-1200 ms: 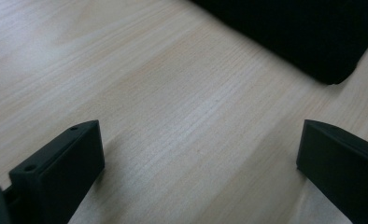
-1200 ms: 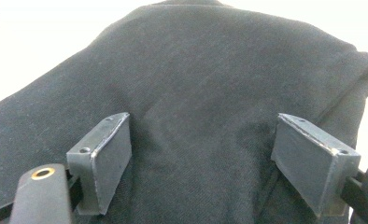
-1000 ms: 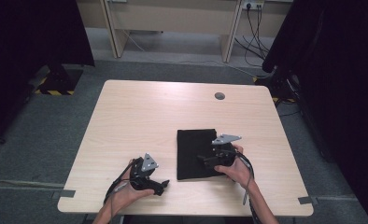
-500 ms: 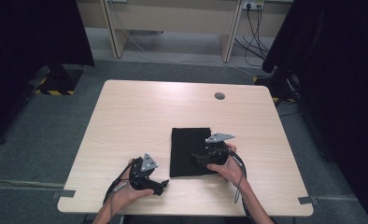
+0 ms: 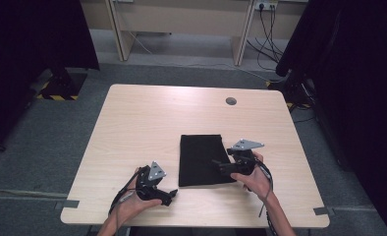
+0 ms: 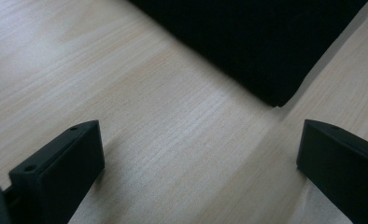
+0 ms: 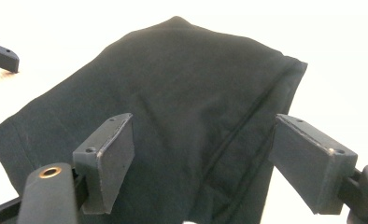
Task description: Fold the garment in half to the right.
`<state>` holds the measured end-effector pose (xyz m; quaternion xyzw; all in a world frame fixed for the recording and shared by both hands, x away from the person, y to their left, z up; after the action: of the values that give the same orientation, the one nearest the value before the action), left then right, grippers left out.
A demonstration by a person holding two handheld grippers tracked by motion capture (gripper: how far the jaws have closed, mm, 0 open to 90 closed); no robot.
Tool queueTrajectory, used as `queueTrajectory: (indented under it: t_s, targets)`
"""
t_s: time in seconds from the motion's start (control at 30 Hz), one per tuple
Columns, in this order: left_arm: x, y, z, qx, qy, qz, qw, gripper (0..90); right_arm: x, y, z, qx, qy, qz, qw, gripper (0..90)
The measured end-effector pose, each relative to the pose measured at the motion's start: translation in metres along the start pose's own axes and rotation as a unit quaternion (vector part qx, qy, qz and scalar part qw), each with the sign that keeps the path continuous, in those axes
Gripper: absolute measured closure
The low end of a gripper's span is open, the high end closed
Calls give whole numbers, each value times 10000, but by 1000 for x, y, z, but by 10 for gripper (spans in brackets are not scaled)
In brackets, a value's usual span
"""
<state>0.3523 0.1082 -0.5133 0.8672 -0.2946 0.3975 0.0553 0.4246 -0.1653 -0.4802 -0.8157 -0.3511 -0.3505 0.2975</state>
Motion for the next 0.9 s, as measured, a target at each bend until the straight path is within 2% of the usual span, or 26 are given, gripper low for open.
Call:
queueTrajectory:
  t_s: [0.17,0.3,0.47,0.9]
  targets:
    - [0,0,0,4,0,-5,10000,0,-7,2,-4,26,-19,21,10000,225]
    - [0,0,0,6,-1,-7,10000,0,-11,4,-10,-2,-1,65,10000,173]
    - [0,0,0,8,0,-9,10000,0,-12,5,-14,-22,8,73,10000,159]
    - [0,0,0,9,-1,-13,10000,0,-21,6,-28,-69,40,89,9999,159]
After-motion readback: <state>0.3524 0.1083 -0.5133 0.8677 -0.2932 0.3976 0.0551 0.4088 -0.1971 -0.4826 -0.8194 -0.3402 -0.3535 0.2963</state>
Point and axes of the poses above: each handheld gripper's, and its own axes: z roughly forward along the jaws, x roughly out of its top, y roughly to its right, the point moved 4 cm from there along z, roughly forward along the jaws, and after that the axes turned 13 degrees about x, right-handed, at the moved point
